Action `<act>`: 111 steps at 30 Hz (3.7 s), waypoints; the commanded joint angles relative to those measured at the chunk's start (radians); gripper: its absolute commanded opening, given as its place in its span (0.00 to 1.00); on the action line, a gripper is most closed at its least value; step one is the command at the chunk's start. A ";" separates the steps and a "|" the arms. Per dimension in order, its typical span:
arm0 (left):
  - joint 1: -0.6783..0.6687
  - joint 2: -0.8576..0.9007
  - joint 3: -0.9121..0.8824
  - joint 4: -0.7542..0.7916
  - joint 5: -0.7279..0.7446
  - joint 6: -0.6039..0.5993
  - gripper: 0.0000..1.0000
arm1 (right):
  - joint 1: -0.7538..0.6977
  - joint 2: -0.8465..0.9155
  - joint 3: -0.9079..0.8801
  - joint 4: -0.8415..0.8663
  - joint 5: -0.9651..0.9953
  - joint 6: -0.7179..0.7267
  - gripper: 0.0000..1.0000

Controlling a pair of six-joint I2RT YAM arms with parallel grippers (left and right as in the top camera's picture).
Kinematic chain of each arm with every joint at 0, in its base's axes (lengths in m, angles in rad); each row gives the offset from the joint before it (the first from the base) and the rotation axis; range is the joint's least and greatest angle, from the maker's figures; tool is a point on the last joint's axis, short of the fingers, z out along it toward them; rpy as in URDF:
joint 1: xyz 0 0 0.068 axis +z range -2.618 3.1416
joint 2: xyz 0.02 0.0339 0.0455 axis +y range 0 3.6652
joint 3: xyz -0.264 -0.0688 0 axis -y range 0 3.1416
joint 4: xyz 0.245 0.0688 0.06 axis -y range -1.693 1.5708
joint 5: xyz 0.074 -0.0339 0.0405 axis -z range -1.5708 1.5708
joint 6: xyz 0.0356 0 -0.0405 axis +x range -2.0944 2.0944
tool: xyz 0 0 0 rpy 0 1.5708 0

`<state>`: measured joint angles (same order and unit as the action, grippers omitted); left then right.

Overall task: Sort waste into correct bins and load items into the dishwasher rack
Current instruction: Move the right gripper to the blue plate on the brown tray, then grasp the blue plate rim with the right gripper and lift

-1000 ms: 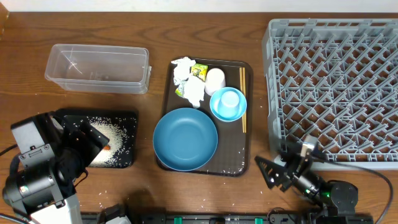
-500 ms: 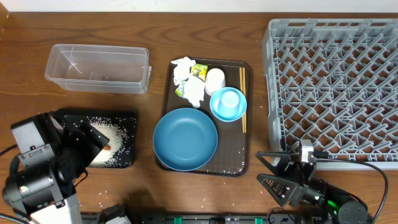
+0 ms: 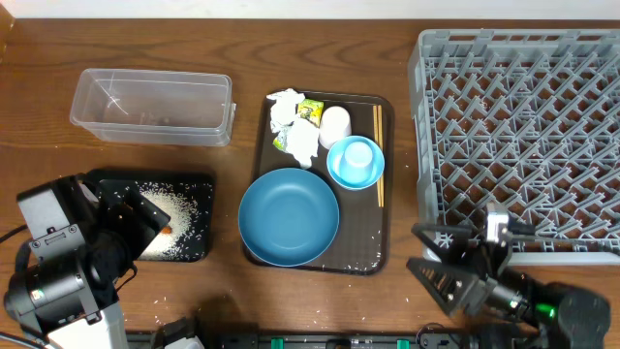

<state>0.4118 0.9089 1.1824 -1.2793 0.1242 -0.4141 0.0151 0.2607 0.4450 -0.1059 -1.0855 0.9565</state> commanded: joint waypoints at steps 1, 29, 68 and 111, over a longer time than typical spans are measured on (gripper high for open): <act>0.004 0.000 -0.006 -0.003 -0.013 0.010 0.96 | -0.011 0.110 0.121 -0.193 0.166 -0.309 0.99; 0.004 0.000 -0.006 -0.003 -0.013 0.010 0.96 | 0.908 1.251 0.857 -0.755 0.969 -0.726 0.99; 0.004 0.000 -0.006 -0.003 -0.013 0.010 0.96 | 1.137 1.695 0.857 -0.538 1.011 -0.725 0.75; 0.004 0.000 -0.006 -0.003 -0.013 0.010 0.96 | 0.945 1.442 1.394 -1.069 1.107 -0.662 0.01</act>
<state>0.4118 0.9089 1.1820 -1.2793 0.1242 -0.4141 1.0367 1.8420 1.7912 -1.1564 -0.0635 0.2775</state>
